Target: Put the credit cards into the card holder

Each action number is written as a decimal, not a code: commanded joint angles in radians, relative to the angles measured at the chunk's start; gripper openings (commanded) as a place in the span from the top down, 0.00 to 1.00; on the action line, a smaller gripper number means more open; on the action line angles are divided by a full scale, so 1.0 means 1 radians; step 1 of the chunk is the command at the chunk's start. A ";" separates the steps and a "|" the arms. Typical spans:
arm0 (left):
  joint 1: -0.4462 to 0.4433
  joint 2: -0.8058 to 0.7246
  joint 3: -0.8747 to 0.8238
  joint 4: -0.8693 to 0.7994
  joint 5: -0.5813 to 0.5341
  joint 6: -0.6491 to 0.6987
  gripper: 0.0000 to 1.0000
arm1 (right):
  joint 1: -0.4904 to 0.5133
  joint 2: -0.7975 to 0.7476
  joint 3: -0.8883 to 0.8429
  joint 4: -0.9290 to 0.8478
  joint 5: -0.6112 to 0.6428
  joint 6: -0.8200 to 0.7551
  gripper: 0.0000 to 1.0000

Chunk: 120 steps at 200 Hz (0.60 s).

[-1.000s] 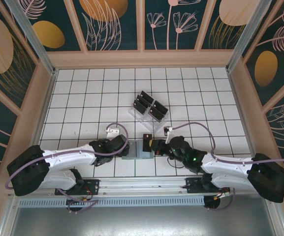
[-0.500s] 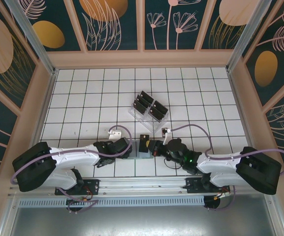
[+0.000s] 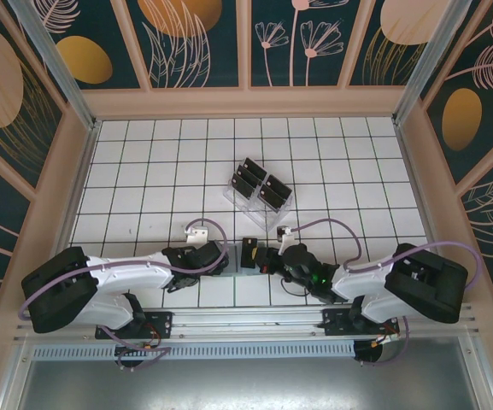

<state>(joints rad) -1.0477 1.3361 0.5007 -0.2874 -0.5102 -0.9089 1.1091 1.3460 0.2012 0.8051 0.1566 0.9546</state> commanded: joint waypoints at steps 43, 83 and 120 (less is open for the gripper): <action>-0.006 -0.016 -0.039 -0.010 -0.002 -0.018 0.01 | 0.010 0.081 0.018 0.139 0.034 0.030 1.00; -0.007 -0.023 -0.045 -0.003 0.000 -0.021 0.01 | 0.011 0.113 0.026 0.162 0.026 0.037 1.00; -0.006 -0.025 -0.046 0.000 0.000 -0.021 0.01 | 0.010 0.147 0.031 0.183 0.013 0.045 1.00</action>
<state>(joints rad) -1.0477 1.3190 0.4763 -0.2649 -0.5091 -0.9218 1.1091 1.4693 0.2138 0.9287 0.1562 0.9825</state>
